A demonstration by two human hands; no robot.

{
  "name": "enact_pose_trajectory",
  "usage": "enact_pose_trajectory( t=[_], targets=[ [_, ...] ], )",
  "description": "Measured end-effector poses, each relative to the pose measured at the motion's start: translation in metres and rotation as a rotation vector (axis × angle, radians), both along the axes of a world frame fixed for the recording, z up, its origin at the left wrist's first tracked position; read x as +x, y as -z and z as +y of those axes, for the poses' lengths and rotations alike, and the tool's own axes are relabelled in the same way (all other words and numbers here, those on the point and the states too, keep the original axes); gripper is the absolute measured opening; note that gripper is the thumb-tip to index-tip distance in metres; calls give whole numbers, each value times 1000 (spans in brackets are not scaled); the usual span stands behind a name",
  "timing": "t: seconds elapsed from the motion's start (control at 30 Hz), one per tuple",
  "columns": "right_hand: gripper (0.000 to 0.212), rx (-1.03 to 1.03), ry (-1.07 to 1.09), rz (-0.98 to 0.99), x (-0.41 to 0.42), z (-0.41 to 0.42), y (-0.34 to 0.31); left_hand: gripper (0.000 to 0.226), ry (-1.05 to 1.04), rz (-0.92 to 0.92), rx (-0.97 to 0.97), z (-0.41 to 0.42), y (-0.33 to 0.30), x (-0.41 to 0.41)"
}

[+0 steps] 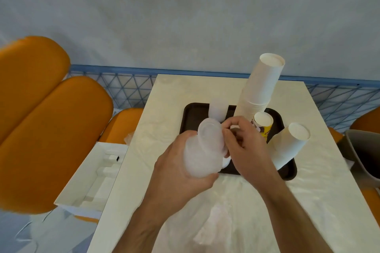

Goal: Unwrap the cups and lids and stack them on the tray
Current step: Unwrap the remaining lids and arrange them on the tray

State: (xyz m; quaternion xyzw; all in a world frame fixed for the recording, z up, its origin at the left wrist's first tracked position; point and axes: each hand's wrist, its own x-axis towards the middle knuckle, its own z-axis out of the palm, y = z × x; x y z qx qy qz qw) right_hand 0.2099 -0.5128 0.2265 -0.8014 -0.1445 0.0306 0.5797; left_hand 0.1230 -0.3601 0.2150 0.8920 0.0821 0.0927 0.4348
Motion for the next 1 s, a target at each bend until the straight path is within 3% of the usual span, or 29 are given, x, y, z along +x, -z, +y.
enact_pose_trajectory(
  t=[0.2, 0.43, 0.53, 0.6, 0.7, 0.83, 1.0],
  targets=[
    [42, 289, 126, 255, 19, 0, 5, 75, -32, 11, -92, 21, 3, 0],
    [32, 213, 145, 226, 43, 20, 6, 74, -22, -4, -191, 39, 3, 13],
    [17, -115, 191, -32, 65, 26, 18, 76, -31, -21, -190, 51, 5, 19],
    [23, -350, 149, -127, 83, 33, 33, 77, -41, -16, -191, 61, 7, 21],
    [46, -576, 27, -63, 110, 46, 62, 77, -51, -19, -185, 73, 7, 21],
    [25, -1026, -86, -74, 140, 56, 101, 77, -54, 9, -161, 86, 7, 23],
    [29, -1178, -141, 9, 155, 60, 127, 81, -55, 13, -166, 98, 12, 23]
  ],
)
